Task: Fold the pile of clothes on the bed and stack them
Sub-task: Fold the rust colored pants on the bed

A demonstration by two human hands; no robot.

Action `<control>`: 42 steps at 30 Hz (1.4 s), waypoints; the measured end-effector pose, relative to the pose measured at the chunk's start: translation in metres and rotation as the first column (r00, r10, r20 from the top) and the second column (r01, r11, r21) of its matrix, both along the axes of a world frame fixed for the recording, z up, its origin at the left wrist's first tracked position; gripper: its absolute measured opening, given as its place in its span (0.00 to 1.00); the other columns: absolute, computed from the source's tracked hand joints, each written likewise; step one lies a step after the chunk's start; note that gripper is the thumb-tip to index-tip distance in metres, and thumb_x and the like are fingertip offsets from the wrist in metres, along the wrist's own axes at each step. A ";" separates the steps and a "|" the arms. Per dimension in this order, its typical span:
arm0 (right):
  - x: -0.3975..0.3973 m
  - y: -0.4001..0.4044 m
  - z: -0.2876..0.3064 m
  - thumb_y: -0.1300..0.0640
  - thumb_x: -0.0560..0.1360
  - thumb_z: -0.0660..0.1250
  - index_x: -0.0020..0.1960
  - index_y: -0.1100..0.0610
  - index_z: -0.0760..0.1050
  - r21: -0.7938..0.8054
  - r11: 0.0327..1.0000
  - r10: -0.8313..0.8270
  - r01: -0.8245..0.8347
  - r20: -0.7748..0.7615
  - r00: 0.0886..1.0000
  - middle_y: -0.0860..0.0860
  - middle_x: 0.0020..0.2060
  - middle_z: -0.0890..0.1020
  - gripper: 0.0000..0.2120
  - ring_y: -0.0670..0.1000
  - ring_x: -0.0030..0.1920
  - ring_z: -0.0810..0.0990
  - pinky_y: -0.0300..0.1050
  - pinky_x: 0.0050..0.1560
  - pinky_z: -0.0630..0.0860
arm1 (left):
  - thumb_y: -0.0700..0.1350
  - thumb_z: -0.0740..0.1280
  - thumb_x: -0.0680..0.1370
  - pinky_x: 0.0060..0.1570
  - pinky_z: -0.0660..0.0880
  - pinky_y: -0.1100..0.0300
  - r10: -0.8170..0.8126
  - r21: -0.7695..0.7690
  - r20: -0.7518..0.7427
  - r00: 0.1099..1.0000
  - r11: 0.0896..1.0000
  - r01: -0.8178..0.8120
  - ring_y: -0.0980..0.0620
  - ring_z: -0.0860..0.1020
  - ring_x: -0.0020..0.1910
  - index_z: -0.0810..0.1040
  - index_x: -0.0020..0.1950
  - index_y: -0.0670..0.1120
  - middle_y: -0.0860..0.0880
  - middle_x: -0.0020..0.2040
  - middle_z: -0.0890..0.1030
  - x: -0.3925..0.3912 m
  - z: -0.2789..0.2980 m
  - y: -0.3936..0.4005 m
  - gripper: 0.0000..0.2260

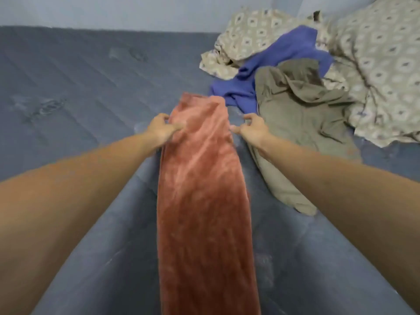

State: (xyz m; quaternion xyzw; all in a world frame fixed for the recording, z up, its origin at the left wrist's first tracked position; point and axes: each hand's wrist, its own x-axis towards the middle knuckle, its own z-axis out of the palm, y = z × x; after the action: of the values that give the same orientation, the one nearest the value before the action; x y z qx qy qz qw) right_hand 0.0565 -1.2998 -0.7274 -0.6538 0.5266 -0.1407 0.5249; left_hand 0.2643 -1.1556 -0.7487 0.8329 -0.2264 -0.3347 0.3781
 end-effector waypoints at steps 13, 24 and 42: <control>-0.069 0.093 -0.104 0.48 0.69 0.83 0.53 0.58 0.79 0.111 0.986 -0.131 0.128 0.021 0.991 0.51 0.45 0.85 0.20 0.52 0.47 0.86 0.48 0.47 0.83 | 0.49 0.81 0.74 0.58 0.81 0.53 0.242 -0.109 -0.148 0.959 0.960 -0.259 0.50 0.85 0.54 0.80 0.65 0.42 0.47 0.56 0.86 -0.109 -0.095 0.140 0.23; -0.210 0.282 -0.099 0.58 0.68 0.84 0.48 0.50 0.84 0.498 0.867 -0.040 0.012 0.046 0.998 0.43 0.43 0.89 0.13 0.42 0.43 0.88 0.32 0.37 0.80 | 0.44 0.82 0.71 0.40 0.82 0.64 0.291 0.007 -0.554 0.780 0.938 -0.345 0.53 0.88 0.47 0.86 0.53 0.47 0.49 0.48 0.89 -0.260 -0.080 0.291 0.13; -0.375 0.496 -0.099 0.53 0.73 0.81 0.57 0.55 0.83 0.497 0.864 -0.126 0.073 0.073 0.989 0.49 0.47 0.89 0.15 0.49 0.49 0.88 0.40 0.46 0.84 | 0.48 0.81 0.73 0.48 0.81 0.67 0.137 -0.065 -0.583 0.801 0.975 -0.214 0.60 0.85 0.52 0.82 0.61 0.55 0.58 0.53 0.88 -0.431 -0.081 0.471 0.19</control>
State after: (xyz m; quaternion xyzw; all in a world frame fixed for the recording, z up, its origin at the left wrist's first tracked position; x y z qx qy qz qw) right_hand -0.3187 -0.8040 -0.8262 -0.4619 0.5503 -0.0622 0.6928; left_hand -0.1662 -0.6841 -0.8295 0.6845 -0.0444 -0.5188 0.5103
